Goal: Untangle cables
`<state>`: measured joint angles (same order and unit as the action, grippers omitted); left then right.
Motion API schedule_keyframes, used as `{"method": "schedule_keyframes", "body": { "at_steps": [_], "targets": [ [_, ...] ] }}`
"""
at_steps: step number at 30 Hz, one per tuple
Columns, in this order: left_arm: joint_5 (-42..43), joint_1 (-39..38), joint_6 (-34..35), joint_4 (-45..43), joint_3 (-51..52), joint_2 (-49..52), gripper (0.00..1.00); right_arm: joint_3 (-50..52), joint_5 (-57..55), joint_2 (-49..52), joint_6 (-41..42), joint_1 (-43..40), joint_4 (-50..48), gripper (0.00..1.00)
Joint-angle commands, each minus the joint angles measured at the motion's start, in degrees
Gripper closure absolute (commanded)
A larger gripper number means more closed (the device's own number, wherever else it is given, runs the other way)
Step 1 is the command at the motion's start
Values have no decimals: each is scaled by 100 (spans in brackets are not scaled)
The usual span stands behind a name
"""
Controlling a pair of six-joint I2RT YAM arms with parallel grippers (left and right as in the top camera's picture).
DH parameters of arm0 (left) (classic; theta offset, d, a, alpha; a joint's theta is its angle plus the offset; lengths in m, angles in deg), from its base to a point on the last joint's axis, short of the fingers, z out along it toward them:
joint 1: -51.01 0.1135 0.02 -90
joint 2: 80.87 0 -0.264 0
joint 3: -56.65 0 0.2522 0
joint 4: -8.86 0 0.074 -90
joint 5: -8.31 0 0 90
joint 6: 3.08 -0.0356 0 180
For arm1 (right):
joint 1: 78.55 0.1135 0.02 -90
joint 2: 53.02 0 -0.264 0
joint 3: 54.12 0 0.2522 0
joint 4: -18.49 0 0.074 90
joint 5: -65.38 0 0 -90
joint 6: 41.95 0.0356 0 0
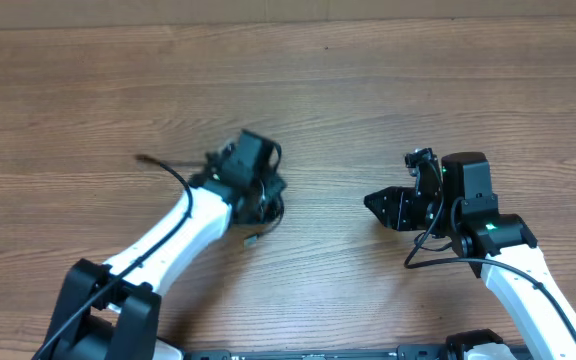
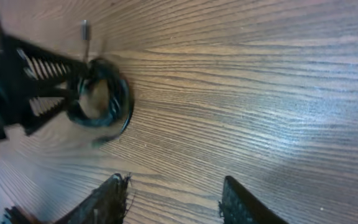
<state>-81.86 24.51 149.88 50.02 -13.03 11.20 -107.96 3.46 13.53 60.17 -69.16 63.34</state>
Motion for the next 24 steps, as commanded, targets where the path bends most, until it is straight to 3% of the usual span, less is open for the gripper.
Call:
{"method": "schedule_keyframes", "body": {
  "at_steps": [1, 3, 5, 9, 10, 11, 12, 13, 15, 16, 19, 24],
  "targets": [
    [326, 24, -1005, 651, -428, 4, 14, -50, -22, -20, -42, -13, -57, 50],
    [317, 24, -1005, 1099, -599, 4, 5, -50, -22, 4, -39, -13, -90, 49],
    [236, 24, -986, 1528, -732, 4, 4, -50, -22, 44, -37, -13, -116, 48],
    [-706, 24, 848, 2603, -573, 13, 32, -50, -20, 166, -20, -13, -107, 47],
    [-791, 24, 1187, 2614, -485, 13, 34, -50, -20, 181, -20, -13, -98, 47],
    [-833, 24, 1458, 2511, -387, 15, 33, -50, -20, 197, -20, -13, -98, 47],
    [-850, 24, 1523, 2020, -186, 17, 17, -50, -20, 201, -20, -13, -98, 47],
    [-841, 22, 1517, 1694, -74, 17, 11, -50, -20, 201, -20, -13, -101, 47],
    [-835, 22, 1390, 1016, 173, 20, 6, -50, -20, 201, -22, -13, -101, 47],
    [-839, 22, 1392, 774, 282, 20, 8, -50, -20, 201, -22, -13, -98, 47],
    [-890, 24, 1399, 498, 538, 20, 31, -50, -20, 201, -20, -13, -83, 47],
    [-1366, 24, 1355, 566, 748, 20, 36, -50, -20, 201, -22, -13, -57, 47]
  ]
}}
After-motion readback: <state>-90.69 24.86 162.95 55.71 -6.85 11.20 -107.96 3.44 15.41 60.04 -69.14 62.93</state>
